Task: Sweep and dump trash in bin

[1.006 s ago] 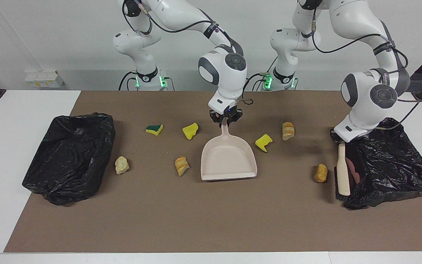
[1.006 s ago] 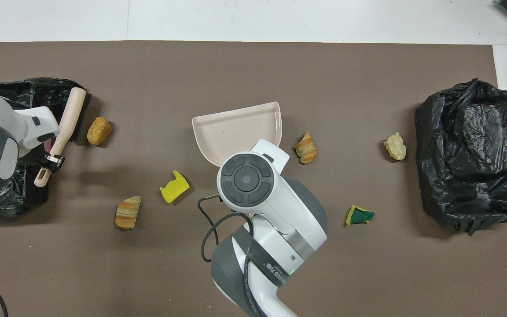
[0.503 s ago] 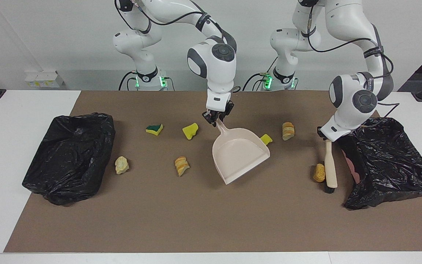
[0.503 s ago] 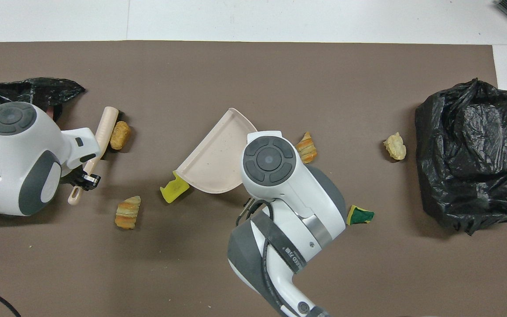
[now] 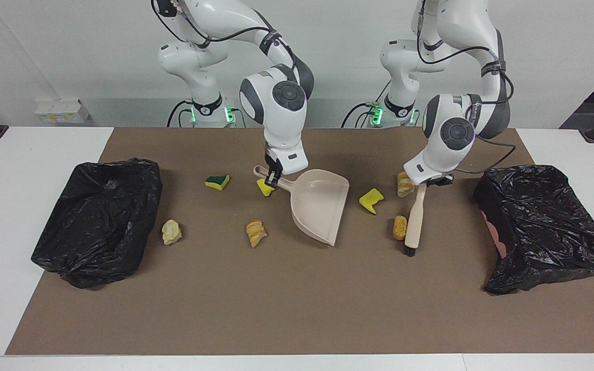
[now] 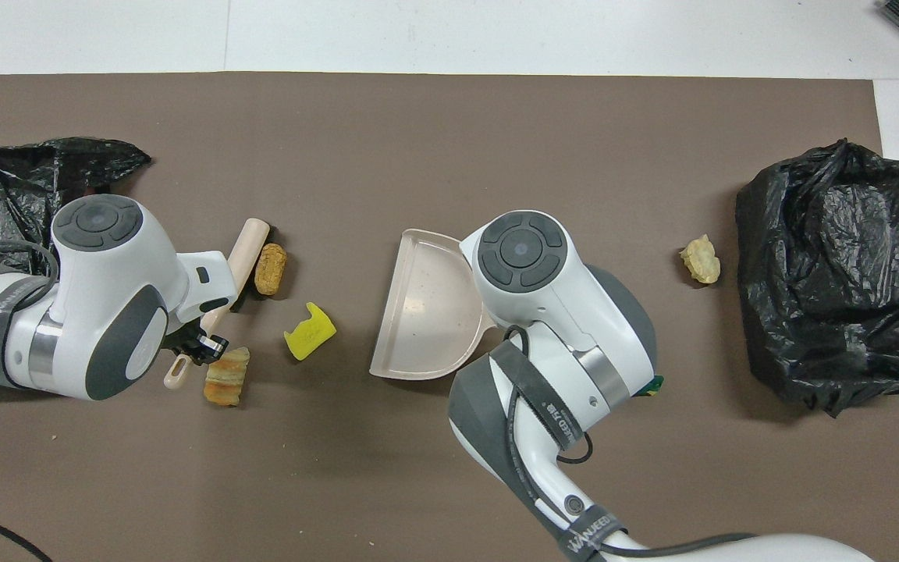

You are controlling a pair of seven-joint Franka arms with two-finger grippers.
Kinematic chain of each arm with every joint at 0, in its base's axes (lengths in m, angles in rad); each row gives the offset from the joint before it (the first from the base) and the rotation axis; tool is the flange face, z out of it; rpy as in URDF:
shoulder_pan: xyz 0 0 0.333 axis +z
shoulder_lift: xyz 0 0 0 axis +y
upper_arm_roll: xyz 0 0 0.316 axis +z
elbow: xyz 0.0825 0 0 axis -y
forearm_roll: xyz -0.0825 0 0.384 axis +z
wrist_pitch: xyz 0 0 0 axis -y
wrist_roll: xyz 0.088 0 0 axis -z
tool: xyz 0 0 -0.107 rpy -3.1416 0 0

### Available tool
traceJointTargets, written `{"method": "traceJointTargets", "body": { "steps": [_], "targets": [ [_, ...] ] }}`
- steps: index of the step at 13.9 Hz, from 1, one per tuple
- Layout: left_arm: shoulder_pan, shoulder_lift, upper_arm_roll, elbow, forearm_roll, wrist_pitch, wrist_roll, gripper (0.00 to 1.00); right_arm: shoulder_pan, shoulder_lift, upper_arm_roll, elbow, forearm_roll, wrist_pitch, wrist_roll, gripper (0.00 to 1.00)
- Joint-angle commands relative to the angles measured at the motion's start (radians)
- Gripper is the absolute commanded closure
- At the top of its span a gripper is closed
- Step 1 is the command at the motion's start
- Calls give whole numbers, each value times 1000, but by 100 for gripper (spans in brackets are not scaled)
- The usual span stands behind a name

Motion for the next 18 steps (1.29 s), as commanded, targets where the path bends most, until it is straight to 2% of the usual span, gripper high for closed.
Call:
{"method": "traceJointTargets", "body": {
  "steps": [1, 2, 4, 6, 9, 14, 18],
  "targets": [
    [4, -47, 7, 20, -20, -67, -2, 100, -10, -42, 7, -59, -39, -22, -112, 100],
    [5, -55, 9, 17, -20, -73, -22, 100, -21, -56, 9, -85, -57, -15, -141, 100],
    [11, -70, 10, -17, -20, -55, -186, 100, -42, -59, 11, -101, -79, -1, -277, 100],
    [25, -84, 10, -54, -20, -1, -267, 100, -33, -67, 11, -121, -79, 25, -286, 100],
    [42, -118, 12, -132, -20, 86, -270, 100, -4, -59, 11, -125, -82, 73, -284, 100],
    [28, -136, 4, -195, -29, 94, -278, 100, 16, -19, 11, -124, -80, 111, -200, 100],
    [-19, -139, 3, -199, -127, 136, -275, 100, 15, -19, 9, -124, -80, 103, -62, 100]
  ]
}}
